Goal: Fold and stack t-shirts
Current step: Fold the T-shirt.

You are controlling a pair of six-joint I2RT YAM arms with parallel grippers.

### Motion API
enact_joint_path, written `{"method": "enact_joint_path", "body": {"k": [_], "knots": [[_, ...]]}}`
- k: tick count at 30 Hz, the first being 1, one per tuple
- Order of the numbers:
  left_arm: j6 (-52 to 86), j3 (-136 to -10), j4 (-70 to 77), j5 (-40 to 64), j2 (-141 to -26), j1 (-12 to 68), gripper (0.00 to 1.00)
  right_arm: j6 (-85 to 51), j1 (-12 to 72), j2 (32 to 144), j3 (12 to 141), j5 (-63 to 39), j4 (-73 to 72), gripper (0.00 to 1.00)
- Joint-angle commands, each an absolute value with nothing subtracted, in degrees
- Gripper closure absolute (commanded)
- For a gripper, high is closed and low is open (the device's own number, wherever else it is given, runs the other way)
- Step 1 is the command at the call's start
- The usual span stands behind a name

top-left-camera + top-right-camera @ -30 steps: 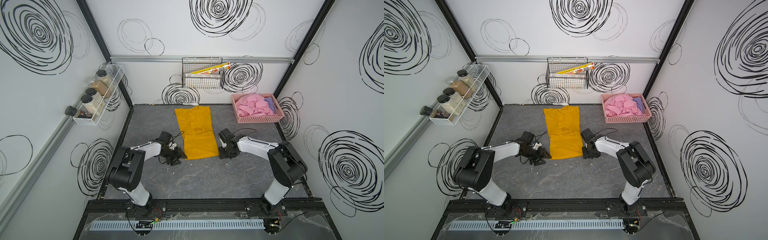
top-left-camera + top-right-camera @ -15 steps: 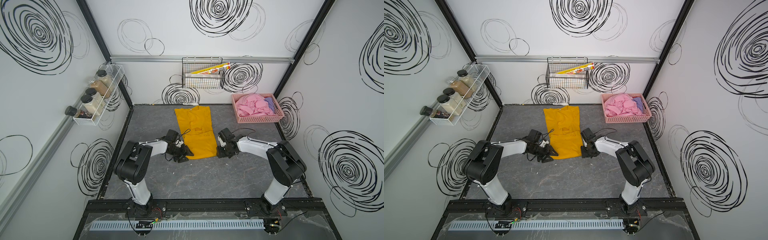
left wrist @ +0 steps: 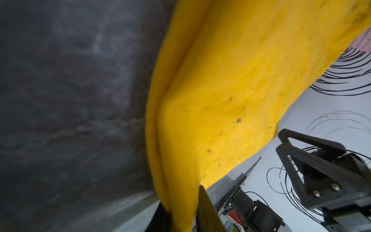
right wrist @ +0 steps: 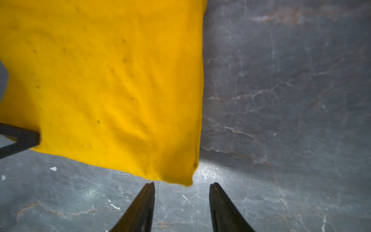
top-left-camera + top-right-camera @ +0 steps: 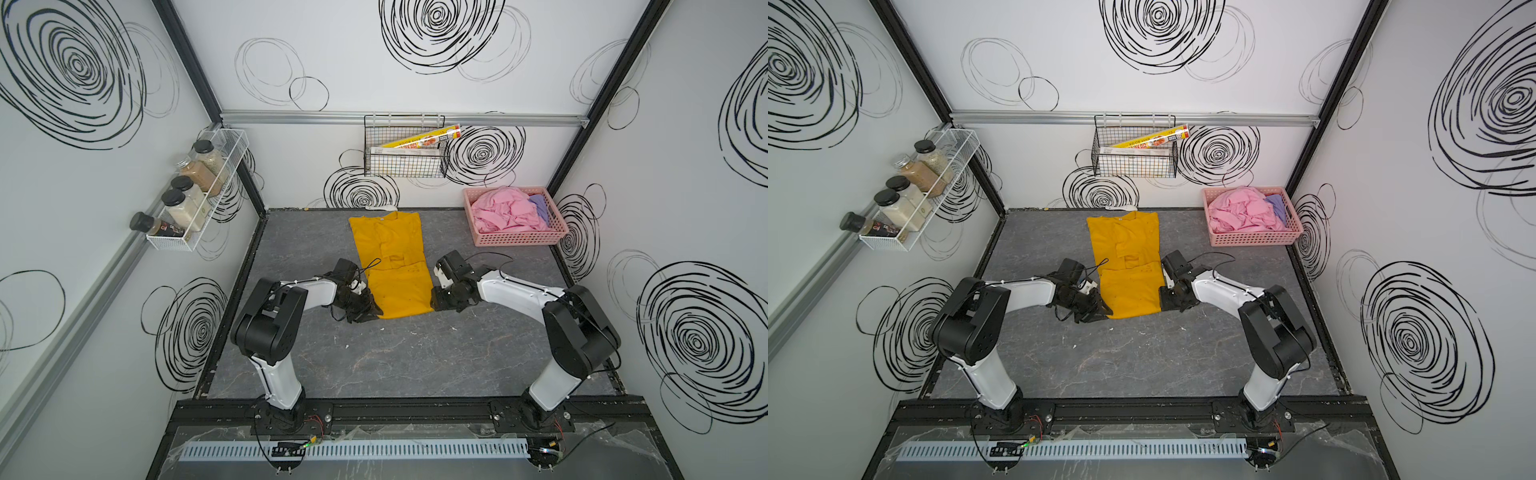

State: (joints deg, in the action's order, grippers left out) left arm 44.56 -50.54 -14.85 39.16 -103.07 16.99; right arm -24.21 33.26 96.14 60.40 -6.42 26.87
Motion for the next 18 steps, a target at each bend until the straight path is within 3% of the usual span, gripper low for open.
{"method": "enact_joint_path", "body": {"k": [1,7,18], "knots": [[42.73,-49.22,-20.69,31.20,-104.51,17.06,0.80,-24.61,32.57,93.80,61.74,-6.50,29.03,0.51],[42.55,-47.90,-21.71,31.33,-102.00,16.61,1.00,-25.26,31.75,95.95,59.00,-7.87,26.82,0.51],[41.84,-48.43,-22.50,31.16,-103.07,15.82,1.00,-27.00,31.11,99.80,54.53,-16.90,20.30,0.46]]}}
